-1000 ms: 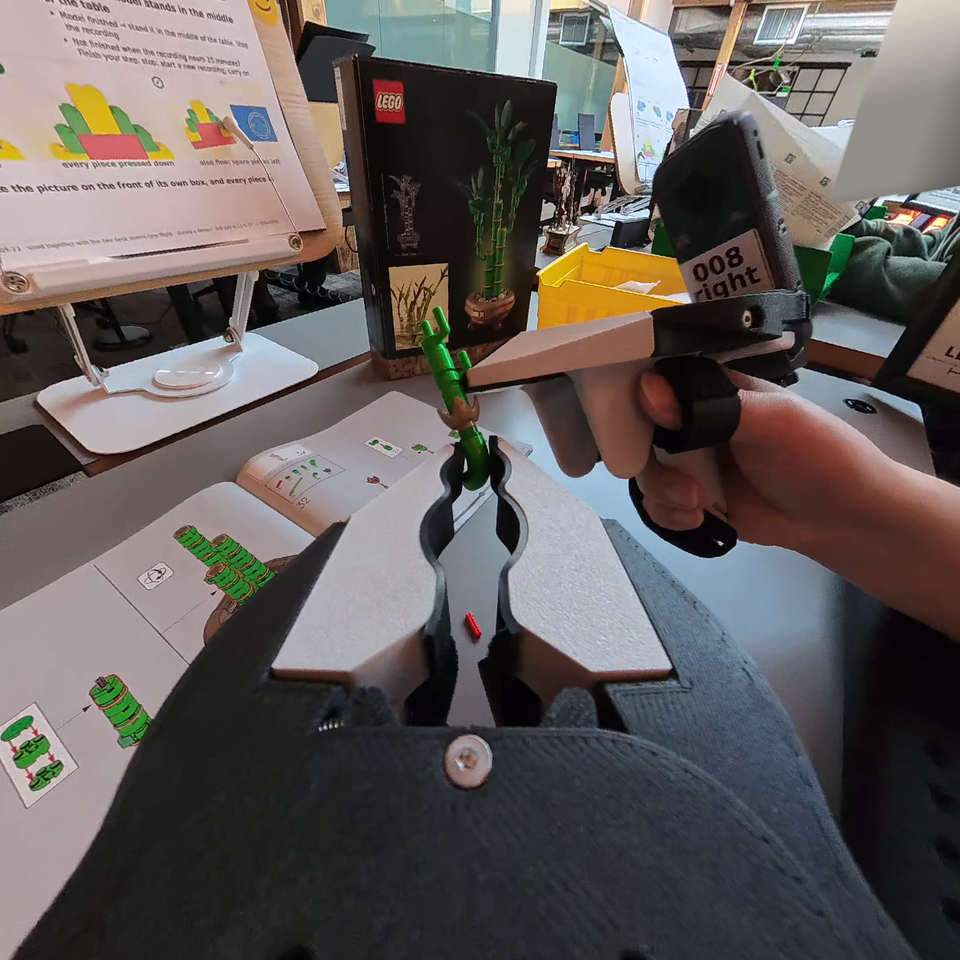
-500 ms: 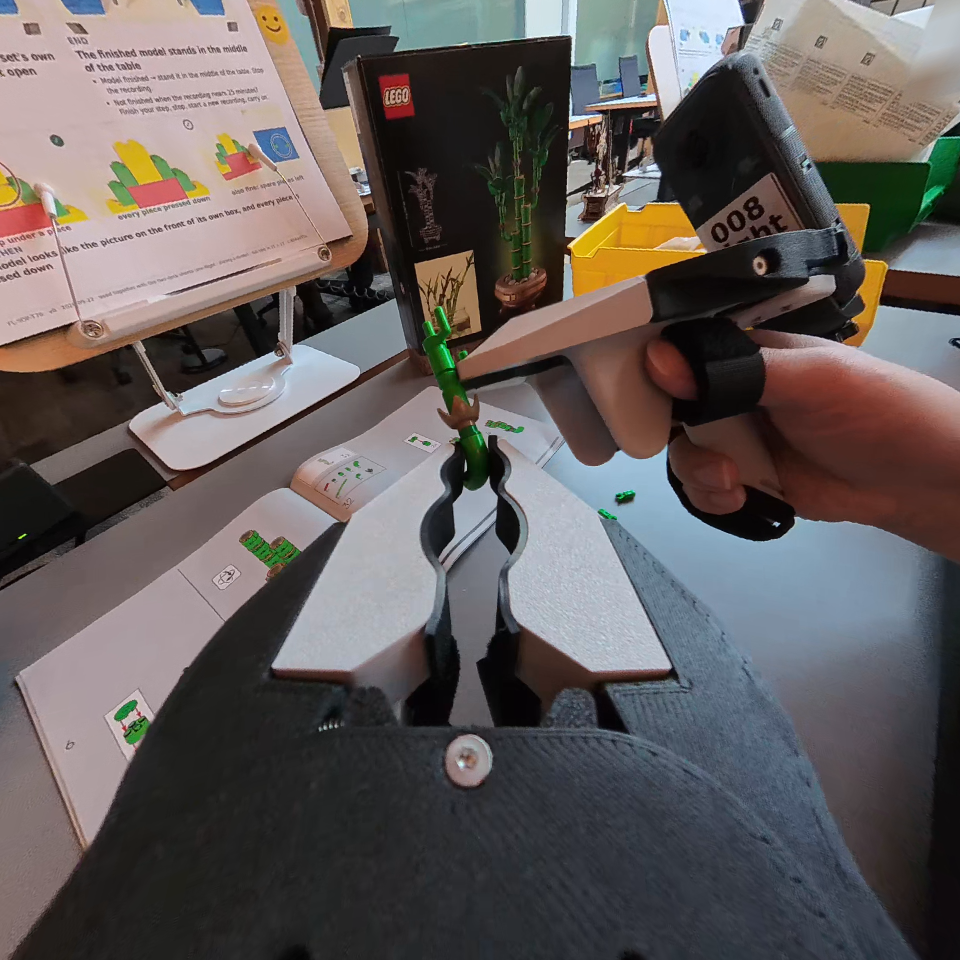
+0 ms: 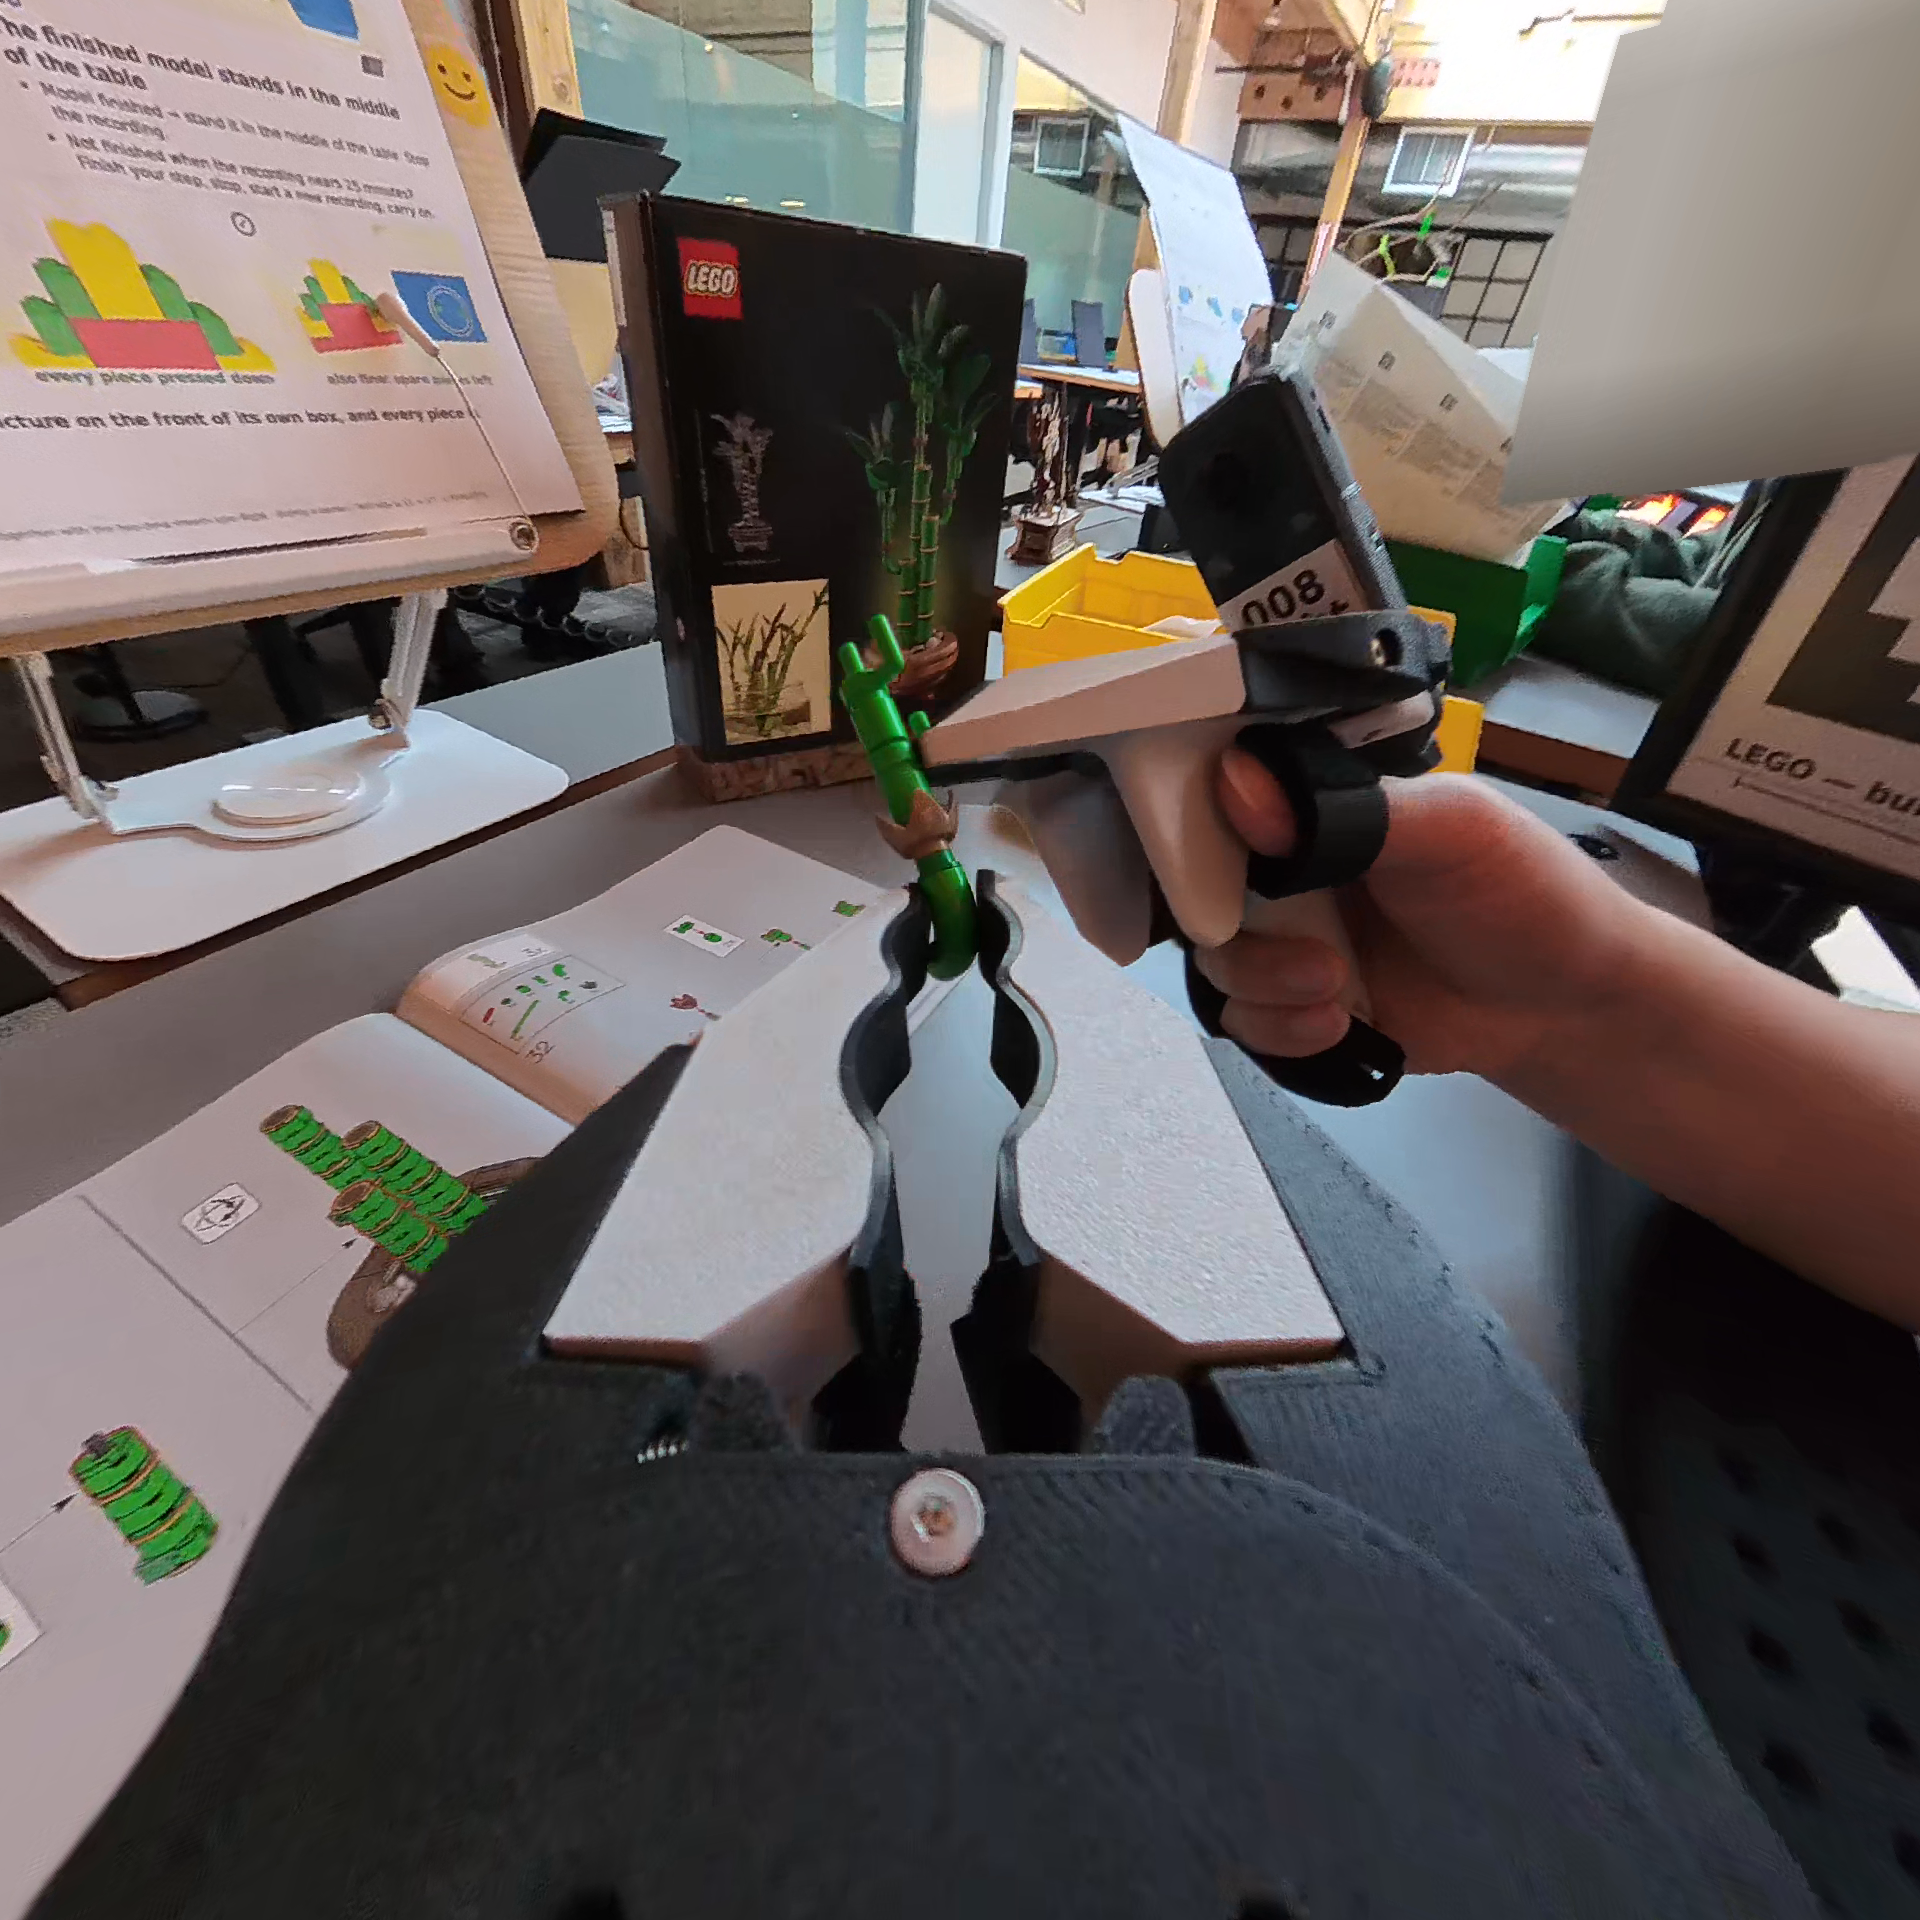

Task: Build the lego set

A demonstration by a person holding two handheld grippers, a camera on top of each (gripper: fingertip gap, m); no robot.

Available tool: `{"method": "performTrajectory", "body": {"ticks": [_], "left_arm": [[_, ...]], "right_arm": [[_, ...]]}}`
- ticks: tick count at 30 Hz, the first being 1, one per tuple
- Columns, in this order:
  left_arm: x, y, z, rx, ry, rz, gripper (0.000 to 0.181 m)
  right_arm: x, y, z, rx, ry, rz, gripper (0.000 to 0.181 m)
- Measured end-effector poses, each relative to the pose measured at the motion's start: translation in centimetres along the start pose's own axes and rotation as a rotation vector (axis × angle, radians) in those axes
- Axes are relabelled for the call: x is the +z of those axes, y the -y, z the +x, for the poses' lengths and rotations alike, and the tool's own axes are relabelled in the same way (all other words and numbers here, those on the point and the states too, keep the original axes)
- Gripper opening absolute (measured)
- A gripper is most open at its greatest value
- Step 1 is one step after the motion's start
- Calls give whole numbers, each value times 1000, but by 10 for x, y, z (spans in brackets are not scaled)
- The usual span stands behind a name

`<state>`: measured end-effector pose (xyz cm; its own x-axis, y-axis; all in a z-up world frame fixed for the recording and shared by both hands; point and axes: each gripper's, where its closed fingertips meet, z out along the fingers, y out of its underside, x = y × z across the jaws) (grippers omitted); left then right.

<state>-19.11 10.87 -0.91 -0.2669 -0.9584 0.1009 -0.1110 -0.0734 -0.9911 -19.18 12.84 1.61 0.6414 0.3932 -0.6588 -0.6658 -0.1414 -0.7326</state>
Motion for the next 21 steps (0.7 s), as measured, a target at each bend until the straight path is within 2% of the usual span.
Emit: {"method": "performTrajectory", "body": {"ticks": [1,7,10,12,14,17,21], "left_arm": [[-1,2,1,-12,-13,9,7],[-4,10,8,-74,-83,71,7],[-7,18,11,-105,-123,133,7],[-13,28,14,-204,-209,204,7],[-24,42,15,-346,-334,299,7],[-41,58,16,-502,-514,415,6],[-47,65,27,-548,-635,456,7]], "right_arm": [[0,1,-2,5,14,2,3],[0,3,-10,24,75,20,3],[0,9,-22,-24,113,42,8],[-3,18,-31,-81,133,79,24],[-8,27,-38,-148,147,118,32],[-16,37,-44,-230,152,177,33],[-17,37,-52,-294,184,183,27]]}}
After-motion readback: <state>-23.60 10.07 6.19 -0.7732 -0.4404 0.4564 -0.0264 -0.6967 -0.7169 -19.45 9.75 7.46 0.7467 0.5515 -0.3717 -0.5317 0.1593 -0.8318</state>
